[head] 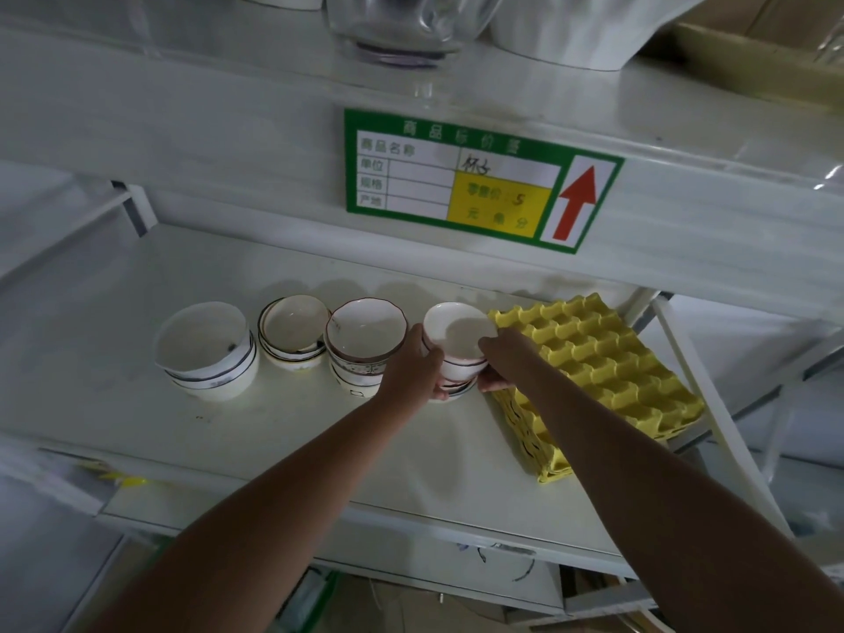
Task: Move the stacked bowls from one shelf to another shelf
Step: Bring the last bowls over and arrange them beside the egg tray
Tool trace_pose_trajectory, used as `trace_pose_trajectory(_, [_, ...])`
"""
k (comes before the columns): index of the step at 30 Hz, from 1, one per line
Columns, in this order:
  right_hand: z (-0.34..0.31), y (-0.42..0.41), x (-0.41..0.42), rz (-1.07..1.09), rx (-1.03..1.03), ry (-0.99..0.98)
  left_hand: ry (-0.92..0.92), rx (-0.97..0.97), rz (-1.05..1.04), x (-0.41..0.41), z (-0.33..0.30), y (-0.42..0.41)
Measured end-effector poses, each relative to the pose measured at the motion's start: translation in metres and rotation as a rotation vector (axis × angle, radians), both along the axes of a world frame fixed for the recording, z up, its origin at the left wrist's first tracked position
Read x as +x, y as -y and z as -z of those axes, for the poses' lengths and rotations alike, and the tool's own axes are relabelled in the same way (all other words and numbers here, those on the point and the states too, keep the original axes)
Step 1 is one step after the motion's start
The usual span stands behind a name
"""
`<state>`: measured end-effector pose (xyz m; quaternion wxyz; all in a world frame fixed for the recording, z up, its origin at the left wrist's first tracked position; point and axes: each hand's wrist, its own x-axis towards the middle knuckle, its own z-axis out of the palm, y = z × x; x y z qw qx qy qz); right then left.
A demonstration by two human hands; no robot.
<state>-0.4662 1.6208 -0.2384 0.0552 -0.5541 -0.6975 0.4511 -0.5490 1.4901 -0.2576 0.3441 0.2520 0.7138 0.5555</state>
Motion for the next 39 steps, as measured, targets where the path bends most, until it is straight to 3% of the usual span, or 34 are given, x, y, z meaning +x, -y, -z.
trace_pose_trajectory(15, [0.002,-0.003,0.009,-0.047,-0.087,-0.04,0.055,-0.017,0.072,-0.009,0.009,-0.001])
trace_pose_trajectory(29, [0.017,0.004,0.021,-0.02,-0.185,-0.251,0.157,-0.058,0.091,-0.012,-0.002,-0.001])
trace_pose_trajectory(35, [0.012,0.002,0.018,0.0,-0.158,-0.191,0.122,-0.099,0.081,-0.01,-0.015,0.003])
trace_pose_trajectory(39, [0.01,-0.009,0.008,0.006,-0.003,-0.092,0.065,-0.124,0.092,-0.011,-0.017,0.01])
